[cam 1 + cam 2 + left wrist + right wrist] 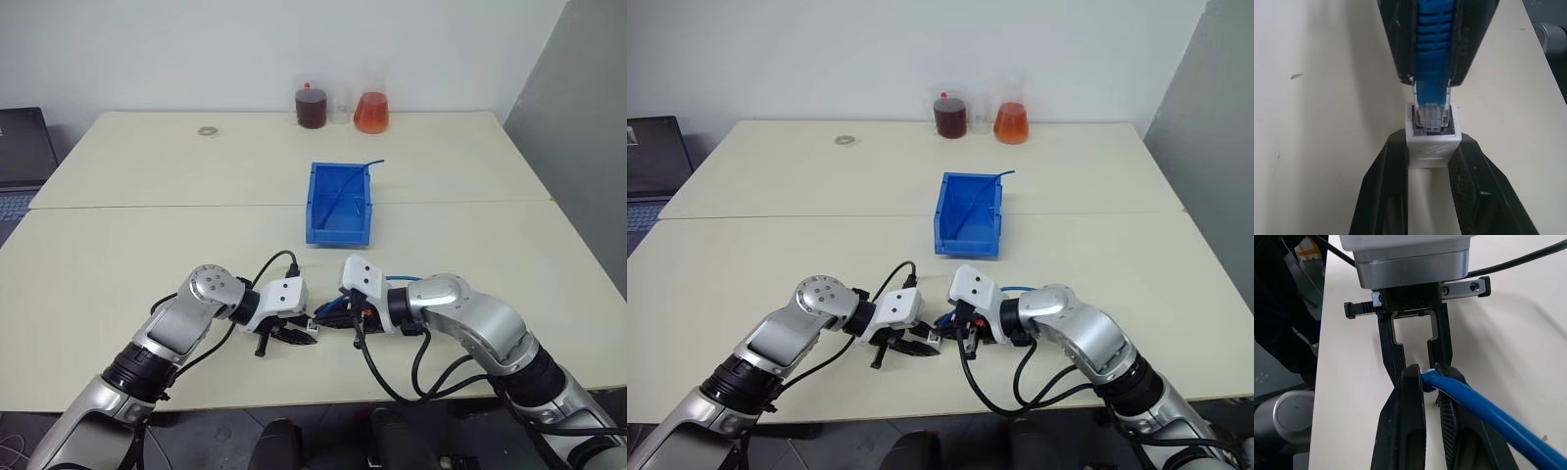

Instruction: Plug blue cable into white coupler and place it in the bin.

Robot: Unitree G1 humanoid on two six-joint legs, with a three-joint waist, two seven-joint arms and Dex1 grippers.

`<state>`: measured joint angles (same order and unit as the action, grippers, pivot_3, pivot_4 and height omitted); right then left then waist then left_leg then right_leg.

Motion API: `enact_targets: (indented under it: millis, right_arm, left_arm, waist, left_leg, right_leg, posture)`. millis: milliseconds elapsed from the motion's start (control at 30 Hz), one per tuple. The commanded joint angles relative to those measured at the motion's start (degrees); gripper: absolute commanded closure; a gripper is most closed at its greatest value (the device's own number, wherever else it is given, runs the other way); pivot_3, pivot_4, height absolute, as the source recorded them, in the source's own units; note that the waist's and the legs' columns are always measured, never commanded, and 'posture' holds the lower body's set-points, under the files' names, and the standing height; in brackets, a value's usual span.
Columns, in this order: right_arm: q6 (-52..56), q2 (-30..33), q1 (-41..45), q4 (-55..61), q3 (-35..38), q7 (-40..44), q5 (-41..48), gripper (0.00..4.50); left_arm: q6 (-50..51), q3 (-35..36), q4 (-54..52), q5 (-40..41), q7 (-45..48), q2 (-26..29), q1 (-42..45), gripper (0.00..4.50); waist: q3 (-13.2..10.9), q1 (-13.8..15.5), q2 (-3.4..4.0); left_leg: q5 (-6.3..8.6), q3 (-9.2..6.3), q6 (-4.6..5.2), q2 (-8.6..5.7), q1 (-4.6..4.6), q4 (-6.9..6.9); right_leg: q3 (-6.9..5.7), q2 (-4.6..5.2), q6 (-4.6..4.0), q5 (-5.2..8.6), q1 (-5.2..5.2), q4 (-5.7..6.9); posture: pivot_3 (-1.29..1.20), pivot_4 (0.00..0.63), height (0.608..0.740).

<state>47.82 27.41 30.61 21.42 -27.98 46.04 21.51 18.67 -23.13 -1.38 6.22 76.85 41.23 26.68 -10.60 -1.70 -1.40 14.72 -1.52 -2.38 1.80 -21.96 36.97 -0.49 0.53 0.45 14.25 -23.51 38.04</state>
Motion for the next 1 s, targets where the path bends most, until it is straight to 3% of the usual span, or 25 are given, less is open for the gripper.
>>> enact_targets:
  millis: [33,1000]
  right_arm:
    - [0.47,0.94,0.28,1.11,-1.41,1.22,-0.84,4.39]
    - [0.59,-3.2,7.53,-6.07,-12.15,9.52,-5.82,4.39]
  left_arm:
    - [1.26,-1.34,0.89,-1.3,0.0,0.11,-0.93,3.7]
    - [4.03,-1.7,0.28,-2.68,-2.46,-0.46,-1.1,3.7]
  waist:
    - [0.01,0.0,-0.01]
    - [0.66,-0.09,0.02]
  left_leg:
    - [0.0,0.0,0.0,0.0,0.0,0.0]
    - [-0.01,-0.03,0.01,0.01,0.28,0.0]
  right_leg:
    - [0.0,0.0,0.0,0.0,0.01,0.0]
    - [0.0,-0.02,-0.01,0.0,0.21,0.05]
  posture:
    - [0.0,0.15,0.74]
    - [0.0,0.15,0.74]
